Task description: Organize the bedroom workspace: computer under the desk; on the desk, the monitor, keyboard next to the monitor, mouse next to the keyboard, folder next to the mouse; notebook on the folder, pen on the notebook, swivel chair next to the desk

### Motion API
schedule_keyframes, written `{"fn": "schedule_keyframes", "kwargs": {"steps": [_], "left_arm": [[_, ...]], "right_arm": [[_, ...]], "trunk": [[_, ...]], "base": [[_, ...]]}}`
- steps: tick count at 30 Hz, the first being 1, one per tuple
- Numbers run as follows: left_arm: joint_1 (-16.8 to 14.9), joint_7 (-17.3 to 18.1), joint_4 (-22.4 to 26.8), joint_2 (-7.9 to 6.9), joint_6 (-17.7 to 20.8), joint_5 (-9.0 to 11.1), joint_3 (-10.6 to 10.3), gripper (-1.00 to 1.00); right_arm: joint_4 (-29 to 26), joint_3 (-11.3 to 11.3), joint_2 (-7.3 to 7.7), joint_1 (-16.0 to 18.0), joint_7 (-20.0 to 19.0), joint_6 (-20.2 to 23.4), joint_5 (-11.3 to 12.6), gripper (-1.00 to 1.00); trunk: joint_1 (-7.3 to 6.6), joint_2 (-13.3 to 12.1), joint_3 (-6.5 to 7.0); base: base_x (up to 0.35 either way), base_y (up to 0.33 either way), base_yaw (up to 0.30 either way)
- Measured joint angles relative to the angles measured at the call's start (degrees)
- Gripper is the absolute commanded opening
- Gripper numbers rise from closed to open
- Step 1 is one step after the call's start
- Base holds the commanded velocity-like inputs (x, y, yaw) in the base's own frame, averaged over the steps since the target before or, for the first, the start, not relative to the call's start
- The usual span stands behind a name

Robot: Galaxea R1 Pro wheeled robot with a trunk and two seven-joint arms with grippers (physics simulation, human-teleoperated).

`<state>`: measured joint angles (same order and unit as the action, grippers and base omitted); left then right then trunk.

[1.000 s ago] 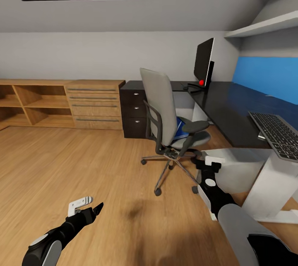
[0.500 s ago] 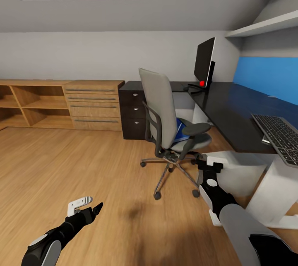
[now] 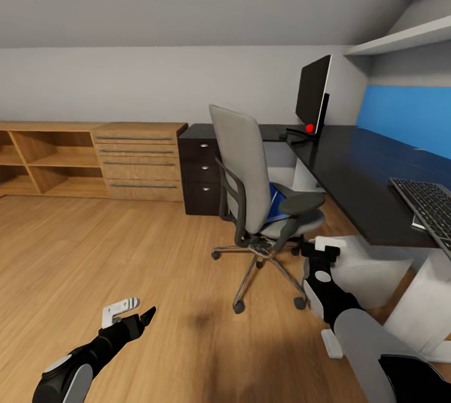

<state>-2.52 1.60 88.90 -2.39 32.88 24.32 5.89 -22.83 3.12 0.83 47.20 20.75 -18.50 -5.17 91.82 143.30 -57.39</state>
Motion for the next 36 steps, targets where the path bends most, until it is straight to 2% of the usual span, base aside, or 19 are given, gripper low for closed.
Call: {"fn": "schedule_keyframes", "kwargs": {"steps": [12,19,36], "left_arm": [[0.03,-0.03,0.01,0.0,-0.36,-0.13,0.01,1.0],[0.0,-0.15,0.0,0.01,-0.63,-0.16,0.0,1.0],[0.0,-0.04,-0.01,0.01,-0.6,-0.06,0.35,1.0]], "right_arm": [[0.02,0.25,0.58,-0.01,0.17,-0.04,0.36,1.0],[0.0,0.18,1.53,0.02,0.09,0.17,0.23,1.0],[0.04,0.14,1.51,-0.01,0.09,0.13,0.24,1.0]], "trunk": [[-0.01,0.0,0.0],[0.02,0.0,0.0],[0.02,0.0,0.0]], "base": [[0.193,0.0,0.0],[0.018,0.0,0.0],[0.054,0.073,0.0]]}}
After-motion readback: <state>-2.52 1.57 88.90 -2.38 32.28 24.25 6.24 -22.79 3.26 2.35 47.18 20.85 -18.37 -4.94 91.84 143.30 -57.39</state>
